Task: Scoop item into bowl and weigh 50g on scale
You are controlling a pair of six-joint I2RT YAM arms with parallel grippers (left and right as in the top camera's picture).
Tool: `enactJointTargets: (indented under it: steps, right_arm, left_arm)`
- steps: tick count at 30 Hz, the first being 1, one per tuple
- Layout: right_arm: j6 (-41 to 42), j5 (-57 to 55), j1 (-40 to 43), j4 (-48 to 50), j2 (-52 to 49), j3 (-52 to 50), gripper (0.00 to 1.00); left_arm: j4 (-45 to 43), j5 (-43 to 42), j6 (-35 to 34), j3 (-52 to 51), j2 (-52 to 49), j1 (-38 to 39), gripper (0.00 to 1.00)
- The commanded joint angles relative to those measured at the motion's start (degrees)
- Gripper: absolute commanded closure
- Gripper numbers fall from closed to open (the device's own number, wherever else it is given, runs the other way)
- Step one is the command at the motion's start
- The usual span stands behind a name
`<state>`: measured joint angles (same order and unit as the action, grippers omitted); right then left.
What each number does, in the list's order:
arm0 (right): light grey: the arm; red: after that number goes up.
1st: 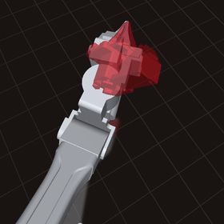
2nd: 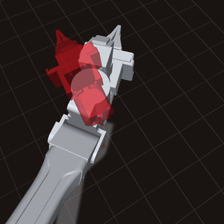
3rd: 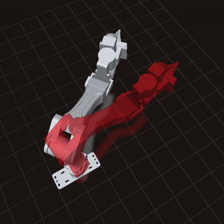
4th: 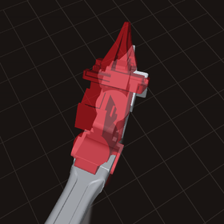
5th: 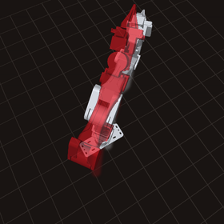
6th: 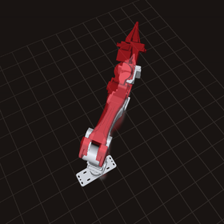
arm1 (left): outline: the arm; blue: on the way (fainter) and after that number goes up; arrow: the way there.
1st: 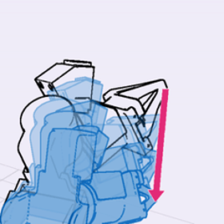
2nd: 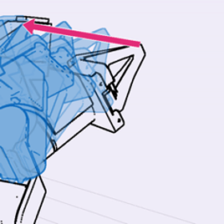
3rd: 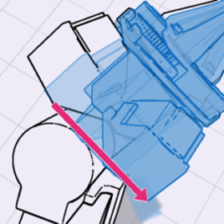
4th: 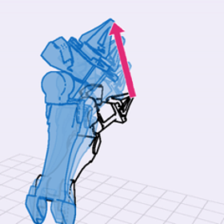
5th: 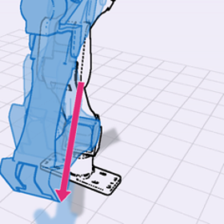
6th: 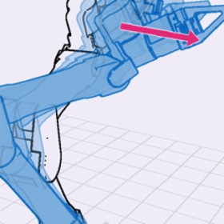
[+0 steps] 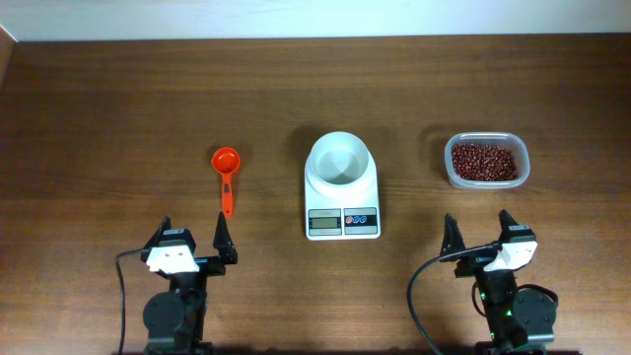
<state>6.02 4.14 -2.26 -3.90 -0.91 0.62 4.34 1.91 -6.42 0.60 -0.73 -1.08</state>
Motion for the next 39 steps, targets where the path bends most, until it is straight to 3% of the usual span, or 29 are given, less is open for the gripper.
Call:
enactJointTargets:
  steps: [1,32,34,39]
  right_arm:
    - [0.2,-0.28,-0.35,-0.26,0.72,-0.31,0.01]
    - [0.2,-0.28,-0.35,-0.26,0.72,-0.31,0.01]
    - [0.2,-0.28,-0.35,-0.26,0.72,-0.31,0.01]
    - [0.2,-0.28,-0.35,-0.26,0.72,-0.31,0.01]
  left_arm:
    - [0.35,-0.63,0.94,-0.11,0.44,0.28,0.01]
    - [-1.42,-0.68,0.92,0.66,0.44,0.26,0.01]
    - [3.67,-0.9,0.92,4.72,0.37,0.26,0.01]
    - [25.99,-6.16,0.5,28.92,-9.07,0.28,0.01]
